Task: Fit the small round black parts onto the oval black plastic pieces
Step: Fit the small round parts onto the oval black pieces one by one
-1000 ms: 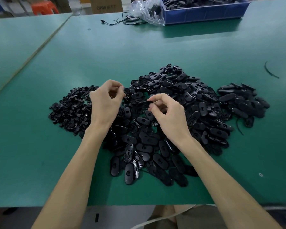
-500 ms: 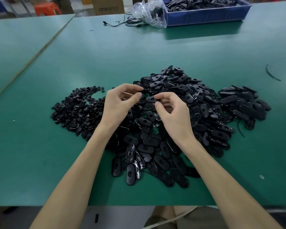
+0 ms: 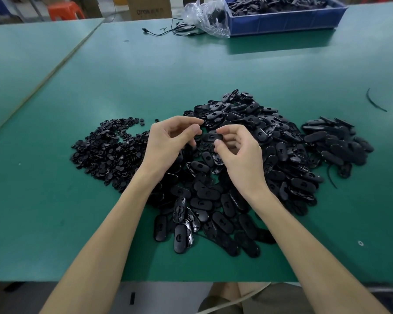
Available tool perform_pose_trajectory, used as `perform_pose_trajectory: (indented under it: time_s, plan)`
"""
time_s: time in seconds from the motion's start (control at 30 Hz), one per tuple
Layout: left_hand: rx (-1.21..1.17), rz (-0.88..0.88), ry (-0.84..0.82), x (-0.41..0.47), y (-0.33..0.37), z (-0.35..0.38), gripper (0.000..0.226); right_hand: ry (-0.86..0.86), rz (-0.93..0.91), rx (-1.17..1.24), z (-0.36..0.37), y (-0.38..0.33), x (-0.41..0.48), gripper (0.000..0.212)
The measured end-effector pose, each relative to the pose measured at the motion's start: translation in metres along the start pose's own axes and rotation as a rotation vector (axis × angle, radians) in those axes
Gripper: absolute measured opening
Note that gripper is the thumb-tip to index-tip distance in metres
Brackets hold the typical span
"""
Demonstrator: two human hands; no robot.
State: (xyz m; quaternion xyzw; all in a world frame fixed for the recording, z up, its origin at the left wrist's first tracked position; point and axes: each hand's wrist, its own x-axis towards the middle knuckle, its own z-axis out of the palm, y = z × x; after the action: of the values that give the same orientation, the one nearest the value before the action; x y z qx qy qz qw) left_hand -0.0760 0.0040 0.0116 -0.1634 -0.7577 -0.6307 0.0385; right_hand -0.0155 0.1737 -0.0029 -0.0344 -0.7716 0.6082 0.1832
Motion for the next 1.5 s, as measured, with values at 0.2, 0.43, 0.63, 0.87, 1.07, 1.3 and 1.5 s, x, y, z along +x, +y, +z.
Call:
perform_pose_trajectory:
  time_s: [0.2,0.43,0.63,0.87,1.07,1.3,1.5]
  plan:
    - [-0.012,-0.04,-0.025,0.0,0.001,0.001,0.021,-0.007,0.011,0.008,0.001,0.0,0.0,0.017]
    - [-0.037,-0.043,-0.011,-0.001,0.003,0.002,0.02,-0.008,0.011,0.008,0.0,0.0,0.0,0.017]
    - [-0.034,-0.023,-0.015,-0.002,0.003,0.005,0.015,-0.009,0.006,0.006,0.0,0.001,0.0,0.016]
    - [-0.089,-0.035,-0.149,-0.002,0.002,0.006,0.017,-0.049,-0.007,0.015,-0.002,-0.002,-0.001,0.016]
    - [-0.083,-0.006,-0.104,-0.003,0.001,0.008,0.021,-0.055,0.011,0.016,0.0,-0.004,-0.002,0.01]
    - [-0.063,0.052,-0.121,-0.005,0.004,0.013,0.025,-0.04,0.047,0.026,0.0,-0.005,0.0,0.008]
    - [-0.077,0.008,-0.144,-0.004,0.006,0.013,0.034,-0.029,0.084,0.054,0.0,-0.003,0.0,0.01]
